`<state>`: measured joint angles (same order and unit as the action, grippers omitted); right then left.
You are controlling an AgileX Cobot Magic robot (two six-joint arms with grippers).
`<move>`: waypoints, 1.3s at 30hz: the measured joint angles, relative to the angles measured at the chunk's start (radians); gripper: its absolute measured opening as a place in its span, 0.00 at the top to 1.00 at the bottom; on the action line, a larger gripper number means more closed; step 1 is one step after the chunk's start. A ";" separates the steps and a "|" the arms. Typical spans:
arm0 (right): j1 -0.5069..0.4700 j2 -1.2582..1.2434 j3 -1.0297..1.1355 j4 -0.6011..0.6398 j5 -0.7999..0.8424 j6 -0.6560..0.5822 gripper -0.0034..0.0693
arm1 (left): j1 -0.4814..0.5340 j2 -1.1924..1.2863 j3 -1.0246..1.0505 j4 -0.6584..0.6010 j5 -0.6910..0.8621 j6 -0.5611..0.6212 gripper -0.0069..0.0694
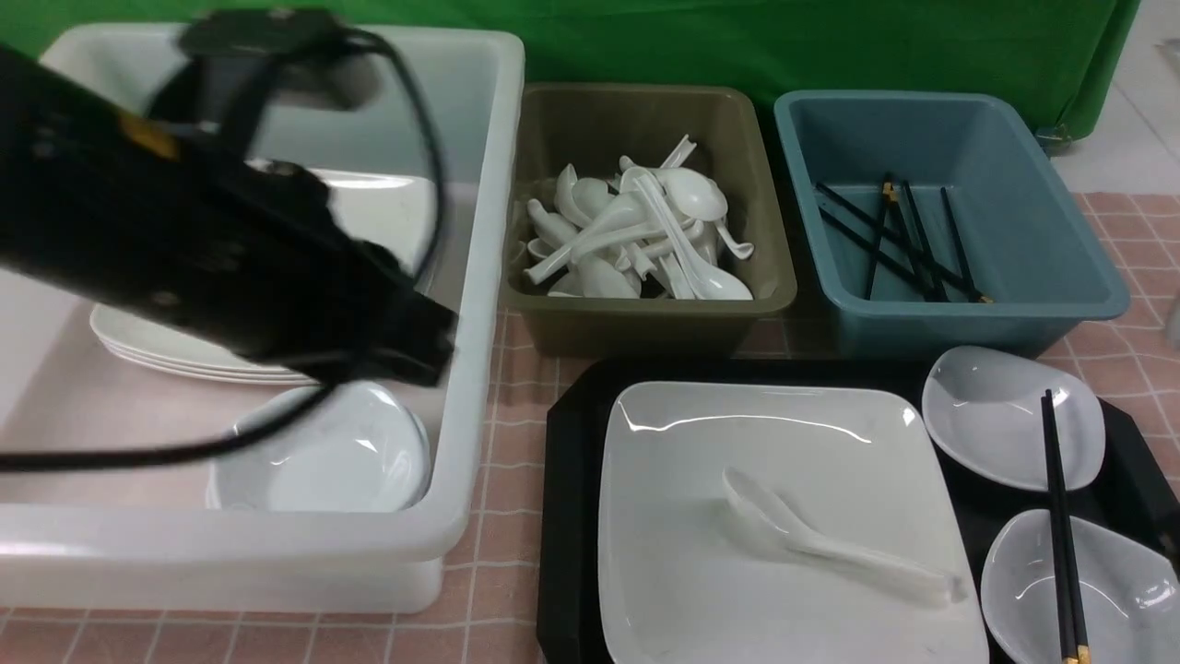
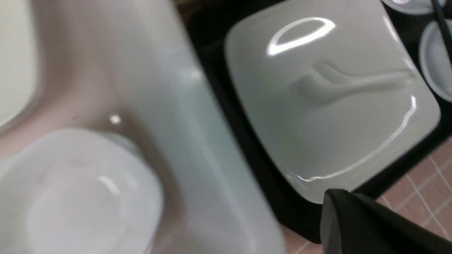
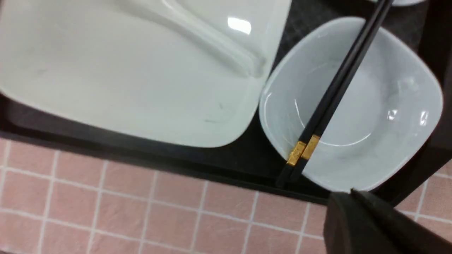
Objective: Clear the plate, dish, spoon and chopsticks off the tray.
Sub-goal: Use the right arm to grab a pair of chopsticks from the plate
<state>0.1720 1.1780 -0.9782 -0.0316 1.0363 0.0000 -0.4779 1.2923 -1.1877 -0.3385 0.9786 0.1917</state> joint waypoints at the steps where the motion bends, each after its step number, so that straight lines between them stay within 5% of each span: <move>1: -0.035 0.058 -0.005 0.004 -0.009 0.000 0.91 | -0.074 0.032 -0.012 0.011 -0.014 0.004 0.93; 4: -0.106 0.181 -0.011 0.039 -0.026 0.000 0.87 | -0.220 0.111 -0.032 0.020 -0.071 0.009 0.93; 8: -0.152 0.310 -0.011 0.071 -0.089 0.000 0.64 | -0.355 0.236 -0.095 0.025 -0.131 0.049 0.93; 12: -0.159 0.412 -0.011 0.092 -0.151 0.000 0.38 | -0.405 0.348 -0.213 0.025 -0.119 0.084 0.93; 16: -0.159 0.480 -0.011 0.103 -0.195 0.000 0.31 | -0.413 0.436 -0.314 0.047 -0.075 0.090 0.93; 24: -0.159 0.578 -0.011 0.107 -0.251 0.000 0.41 | -0.413 0.516 -0.374 0.085 -0.079 0.094 0.92; 29: -0.159 0.584 -0.011 0.108 -0.256 0.000 0.75 | -0.413 0.517 -0.376 0.087 -0.162 0.094 0.91; 39: -0.159 0.442 -0.011 0.109 -0.177 -0.010 0.73 | -0.408 0.517 -0.383 0.092 -0.195 0.087 0.91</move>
<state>0.0135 1.6199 -0.9894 0.0772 0.8598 -0.0103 -0.8860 1.8096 -1.5707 -0.2467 0.7836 0.2786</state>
